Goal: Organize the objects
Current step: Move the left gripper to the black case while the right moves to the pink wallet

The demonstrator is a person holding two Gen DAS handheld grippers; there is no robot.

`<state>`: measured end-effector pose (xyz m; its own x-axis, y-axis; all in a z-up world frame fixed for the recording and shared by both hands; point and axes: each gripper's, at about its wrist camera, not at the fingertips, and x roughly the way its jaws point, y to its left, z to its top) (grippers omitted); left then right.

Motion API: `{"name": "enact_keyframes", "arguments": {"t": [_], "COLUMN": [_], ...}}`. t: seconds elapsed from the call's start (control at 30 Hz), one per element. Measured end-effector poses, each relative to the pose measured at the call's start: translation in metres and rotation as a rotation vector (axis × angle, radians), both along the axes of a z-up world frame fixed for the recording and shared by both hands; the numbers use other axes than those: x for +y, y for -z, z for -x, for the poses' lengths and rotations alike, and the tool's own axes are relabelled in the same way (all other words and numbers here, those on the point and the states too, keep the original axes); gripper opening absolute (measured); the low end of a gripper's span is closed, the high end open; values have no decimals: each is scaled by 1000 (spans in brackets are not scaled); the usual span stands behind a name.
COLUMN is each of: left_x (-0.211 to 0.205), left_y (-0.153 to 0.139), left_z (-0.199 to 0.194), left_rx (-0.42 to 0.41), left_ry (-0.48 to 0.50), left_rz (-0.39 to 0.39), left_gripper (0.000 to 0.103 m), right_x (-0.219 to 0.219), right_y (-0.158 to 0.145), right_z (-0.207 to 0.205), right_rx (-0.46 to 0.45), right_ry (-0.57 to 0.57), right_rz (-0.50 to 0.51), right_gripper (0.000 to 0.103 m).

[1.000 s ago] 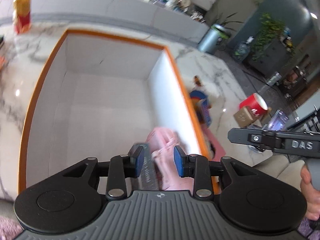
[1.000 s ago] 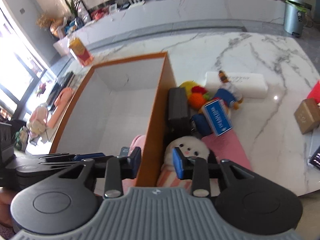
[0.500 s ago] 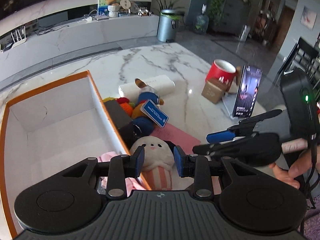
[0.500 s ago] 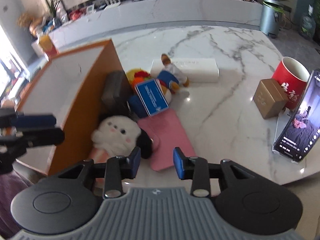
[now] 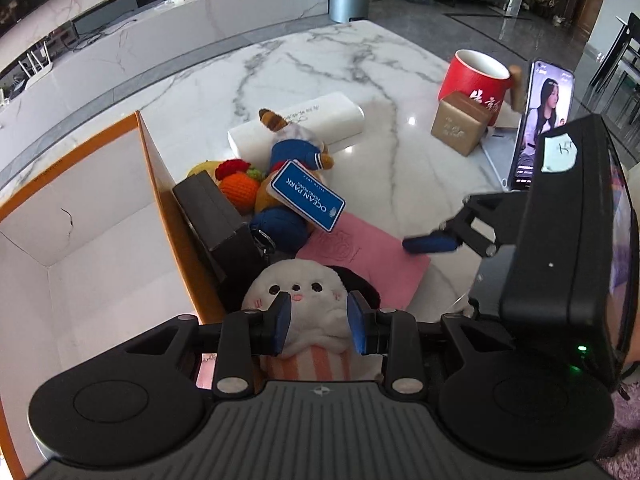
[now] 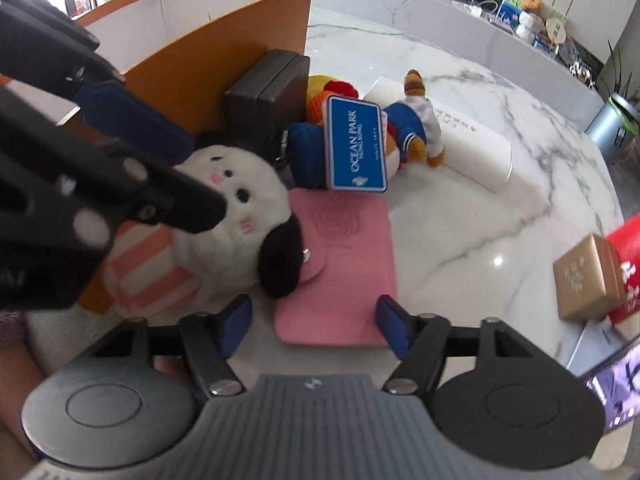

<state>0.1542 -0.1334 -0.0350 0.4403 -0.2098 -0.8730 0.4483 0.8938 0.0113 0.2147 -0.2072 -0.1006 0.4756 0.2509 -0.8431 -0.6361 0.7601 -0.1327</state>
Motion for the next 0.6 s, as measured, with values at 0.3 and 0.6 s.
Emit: {"name": "enact_keyframes", "arguments": {"t": [0.3,0.6], "left_x": [-5,-2], "left_y": [5,-1], "left_z": [-6,-5], "left_rx": [6,9], "left_ry": [-19,-42], "left_rz": [-10,50], "left_gripper": [37,37], "right_x": [-5,-44], "right_y": [9,-3], "right_z": [-8,-28], "right_rx": [11,203], "right_ry": [3,219], "right_rz": [-8,-173], "right_gripper": [78,75]}}
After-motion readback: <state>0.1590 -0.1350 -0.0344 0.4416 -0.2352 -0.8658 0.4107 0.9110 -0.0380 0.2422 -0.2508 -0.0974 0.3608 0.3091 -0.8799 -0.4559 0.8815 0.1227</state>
